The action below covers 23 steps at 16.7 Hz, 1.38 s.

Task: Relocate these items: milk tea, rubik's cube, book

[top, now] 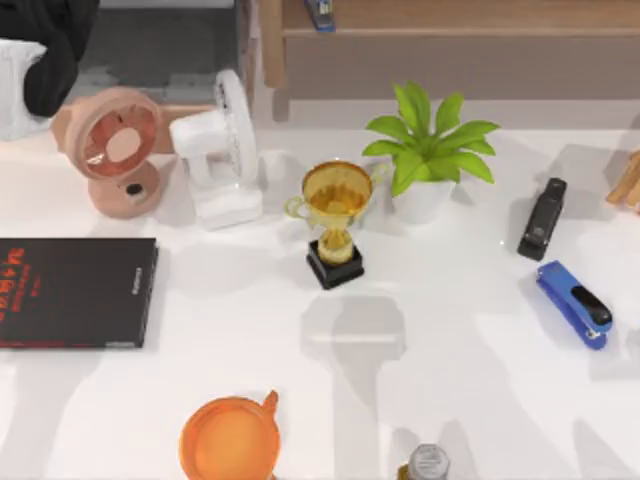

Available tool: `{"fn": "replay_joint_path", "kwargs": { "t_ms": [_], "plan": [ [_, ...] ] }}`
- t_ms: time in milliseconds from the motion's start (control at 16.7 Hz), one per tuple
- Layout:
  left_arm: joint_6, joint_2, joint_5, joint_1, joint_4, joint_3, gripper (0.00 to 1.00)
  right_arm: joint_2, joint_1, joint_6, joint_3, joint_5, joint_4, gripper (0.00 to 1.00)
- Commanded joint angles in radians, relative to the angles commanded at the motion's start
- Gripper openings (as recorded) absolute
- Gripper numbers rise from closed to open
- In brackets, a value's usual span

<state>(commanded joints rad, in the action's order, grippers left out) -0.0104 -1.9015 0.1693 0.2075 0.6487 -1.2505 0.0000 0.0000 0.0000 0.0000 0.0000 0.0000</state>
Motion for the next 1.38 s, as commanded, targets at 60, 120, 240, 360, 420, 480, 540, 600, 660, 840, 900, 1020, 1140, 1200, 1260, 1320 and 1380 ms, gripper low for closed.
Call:
{"fn": "replay_joint_path", "kwargs": {
  "t_ms": [60, 120, 240, 360, 420, 480, 540, 600, 660, 840, 900, 1020, 1140, 1200, 1260, 1320, 1380],
  "plan": [
    [0.0, 0.0, 0.0, 0.0, 0.0, 0.0, 1.0, 0.0, 0.0, 0.0, 0.0, 0.0, 0.0, 1.0],
    [0.0, 0.004, -0.001, -0.005, -0.002, 0.004, 1.0, 0.0, 0.0, 0.0, 0.0, 0.0, 0.0, 1.0],
    [0.0, -0.008, -0.004, -0.005, -0.006, -0.013, 1.0, 0.0, 0.0, 0.0, 0.0, 0.0, 0.0, 1.0],
    [0.0, -0.04, -0.007, -0.006, -0.016, -0.056, 1.0, 0.0, 0.0, 0.0, 0.0, 0.0, 0.0, 1.0],
    [0.0, -0.058, -0.008, -0.007, -0.023, -0.081, 1.0, 0.0, 0.0, 0.0, 0.0, 0.0, 0.0, 1.0],
    [0.0, -0.075, -0.01, -0.009, -0.031, -0.106, 1.0, 0.0, 0.0, 0.0, 0.0, 0.0, 0.0, 1.0],
    [0.0, -0.09, -0.012, -0.01, -0.038, -0.127, 1.0, 0.0, 0.0, 0.0, 0.0, 0.0, 0.0, 1.0],
    [-0.001, -0.1, -0.013, -0.011, -0.042, -0.142, 1.0, 0.0, 0.0, 0.0, 0.0, 0.0, 0.0, 1.0],
    [-0.001, -0.104, -0.013, -0.011, -0.043, -0.147, 1.0, 0.0, 0.0, 0.0, 0.0, 0.0, 0.0, 1.0],
    [-0.001, -0.104, -0.013, -0.011, -0.043, -0.147, 1.0, 0.0, 0.0, 0.0, 0.0, 0.0, 0.0, 1.0],
    [-0.001, -0.104, -0.013, -0.011, -0.043, -0.147, 0.92, 0.0, 0.0, 0.0, 0.0, 0.0, 0.0, 1.0],
    [-0.001, -0.104, -0.013, -0.011, -0.043, -0.147, 0.77, 0.0, 0.0, 0.0, 0.0, 0.0, 0.0, 1.0],
    [-0.001, -0.104, -0.013, -0.011, -0.043, -0.147, 0.62, 0.0, 0.0, 0.0, 0.0, 0.0, 0.0, 1.0],
    [-0.001, -0.104, -0.013, -0.011, -0.043, -0.147, 0.55, 0.0, 0.0, 0.0, 0.0, 0.0, 0.0, 1.0],
    [-0.001, -0.104, -0.013, -0.011, -0.043, -0.147, 0.47, 0.0, 0.0, 0.0, 0.0, 0.0, 0.0, 1.0],
    [-0.001, -0.104, -0.013, -0.011, -0.043, -0.147, 0.4, 0.0, 0.0, 0.0, 0.0, 0.0, 0.0, 1.0],
    [-0.001, -0.104, -0.013, -0.011, -0.043, -0.147, 0.32, 0.0, 0.0, 0.0, 0.0, 0.0, 0.0, 1.0]
  ]
}}
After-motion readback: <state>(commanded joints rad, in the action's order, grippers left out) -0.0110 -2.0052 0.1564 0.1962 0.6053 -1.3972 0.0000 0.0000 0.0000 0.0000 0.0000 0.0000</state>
